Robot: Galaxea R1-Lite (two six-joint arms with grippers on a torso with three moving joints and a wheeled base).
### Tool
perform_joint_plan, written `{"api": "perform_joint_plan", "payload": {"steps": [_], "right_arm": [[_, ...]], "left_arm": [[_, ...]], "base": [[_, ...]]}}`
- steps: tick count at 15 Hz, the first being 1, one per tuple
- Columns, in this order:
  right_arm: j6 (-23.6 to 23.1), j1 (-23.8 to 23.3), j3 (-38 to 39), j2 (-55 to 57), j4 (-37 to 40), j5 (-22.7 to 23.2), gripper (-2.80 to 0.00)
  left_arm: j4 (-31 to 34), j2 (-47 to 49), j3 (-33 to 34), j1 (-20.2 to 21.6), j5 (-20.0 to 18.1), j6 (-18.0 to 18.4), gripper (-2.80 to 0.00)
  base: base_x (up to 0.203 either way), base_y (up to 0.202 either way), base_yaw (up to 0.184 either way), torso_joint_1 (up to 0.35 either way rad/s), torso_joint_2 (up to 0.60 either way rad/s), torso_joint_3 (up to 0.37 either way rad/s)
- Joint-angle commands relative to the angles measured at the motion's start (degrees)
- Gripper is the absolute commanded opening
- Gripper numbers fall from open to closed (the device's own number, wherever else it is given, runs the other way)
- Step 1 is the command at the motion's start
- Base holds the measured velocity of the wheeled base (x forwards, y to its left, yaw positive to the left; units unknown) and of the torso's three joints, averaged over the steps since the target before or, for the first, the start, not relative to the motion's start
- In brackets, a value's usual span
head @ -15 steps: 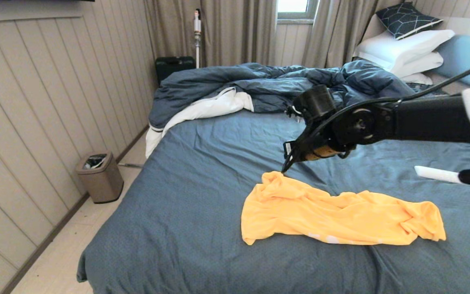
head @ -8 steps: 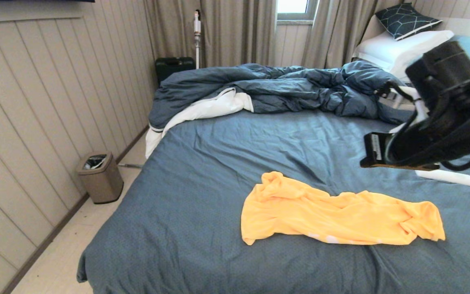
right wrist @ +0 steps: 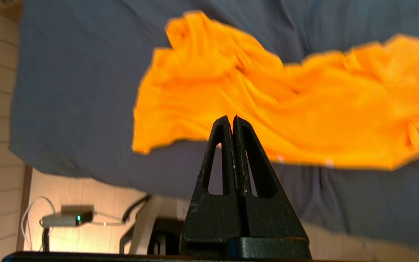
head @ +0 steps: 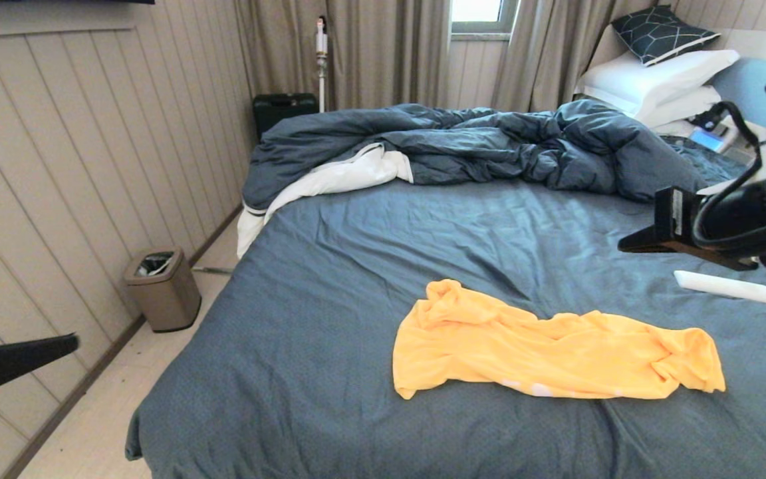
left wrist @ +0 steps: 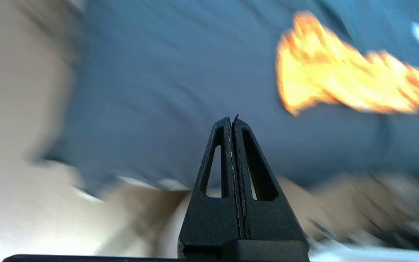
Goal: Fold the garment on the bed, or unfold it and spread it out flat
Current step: Unford the yellow T-shirt
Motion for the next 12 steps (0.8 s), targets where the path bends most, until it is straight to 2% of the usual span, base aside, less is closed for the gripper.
{"api": "perform_joint_plan", "payload": {"steps": [1,4,7,8,10,12], "right_arm": [[-0.11,-0.28,0.04,2.56,-3.05,0.05,-2.8],[-0.25,-0.22,-0.29,5.35,-5.59,0.12,-2.8],[-0.94,-0.12,-0.43,7.93,-8.81,0.53,-2.8],[-1.1,-0.11,-0.62,9.45,-11.16,0.85,-2.8],[-1.28,-0.13,-0.8,9.72,-11.77,1.01,-2.8],[-3.32,-0.36,-2.31,12.02,-12.62,1.07,-2.8]], "left_arm": [[1.13,24.7,-8.69,-5.49,-1.85,-2.08,-2.8],[3.46,43.79,-22.06,-15.21,-5.21,-7.27,-2.8],[4.56,54.46,-31.43,-24.69,-7.82,-11.43,-2.8],[4.71,56.99,-34.96,-26.31,-8.24,-12.94,0.0],[4.85,58.3,-36.6,-27.55,-8.65,-14.68,0.0],[4.59,63.41,-41.18,-29.23,-7.36,-18.95,0.0]], "base": [[0.0,0.0,0.0,0.0,0.0,0.0],[0.0,0.0,0.0,0.0,0.0,0.0],[0.0,0.0,0.0,0.0,0.0,0.0],[0.0,0.0,0.0,0.0,0.0,0.0],[0.0,0.0,0.0,0.0,0.0,0.0],[0.0,0.0,0.0,0.0,0.0,0.0]]}}
